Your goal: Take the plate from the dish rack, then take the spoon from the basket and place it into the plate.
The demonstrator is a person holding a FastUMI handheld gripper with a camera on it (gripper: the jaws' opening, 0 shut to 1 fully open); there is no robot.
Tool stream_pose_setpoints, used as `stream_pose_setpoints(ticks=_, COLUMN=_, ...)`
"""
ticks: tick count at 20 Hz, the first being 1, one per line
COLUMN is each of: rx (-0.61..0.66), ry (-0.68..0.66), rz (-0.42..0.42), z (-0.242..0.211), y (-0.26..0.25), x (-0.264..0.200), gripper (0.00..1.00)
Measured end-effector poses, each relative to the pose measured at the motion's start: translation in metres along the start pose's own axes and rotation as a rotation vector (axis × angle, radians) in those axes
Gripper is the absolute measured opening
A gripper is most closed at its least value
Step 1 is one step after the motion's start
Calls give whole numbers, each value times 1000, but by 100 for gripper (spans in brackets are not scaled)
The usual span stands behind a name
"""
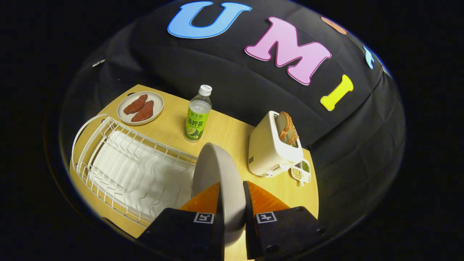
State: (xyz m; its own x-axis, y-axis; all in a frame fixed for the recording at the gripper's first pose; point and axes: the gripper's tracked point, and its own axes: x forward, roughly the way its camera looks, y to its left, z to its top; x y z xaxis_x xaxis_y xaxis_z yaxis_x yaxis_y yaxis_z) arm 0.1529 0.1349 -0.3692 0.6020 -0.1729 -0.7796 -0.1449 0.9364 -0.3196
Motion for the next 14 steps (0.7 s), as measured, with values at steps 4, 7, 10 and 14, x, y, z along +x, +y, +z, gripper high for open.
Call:
stream_pose_setpoints(ticks=4, rx=-81, ry=-25, rz=-22, z=12, y=7, x=-4, gripper=27)
stream_pose_setpoints(ticks=7, rx=-55, ry=-19, rz=-33, z=6, y=0, x=-4, gripper=27)
stream_pose_setpoints(ticks=10, rx=-34, ry=-39, rz=-74, z=13, y=-11, x=-6, gripper=27)
stream_pose_setpoints(ticks=14, rx=-69, ry=-113, rz=-98, z=40, y=-13, x=-23, gripper=27)
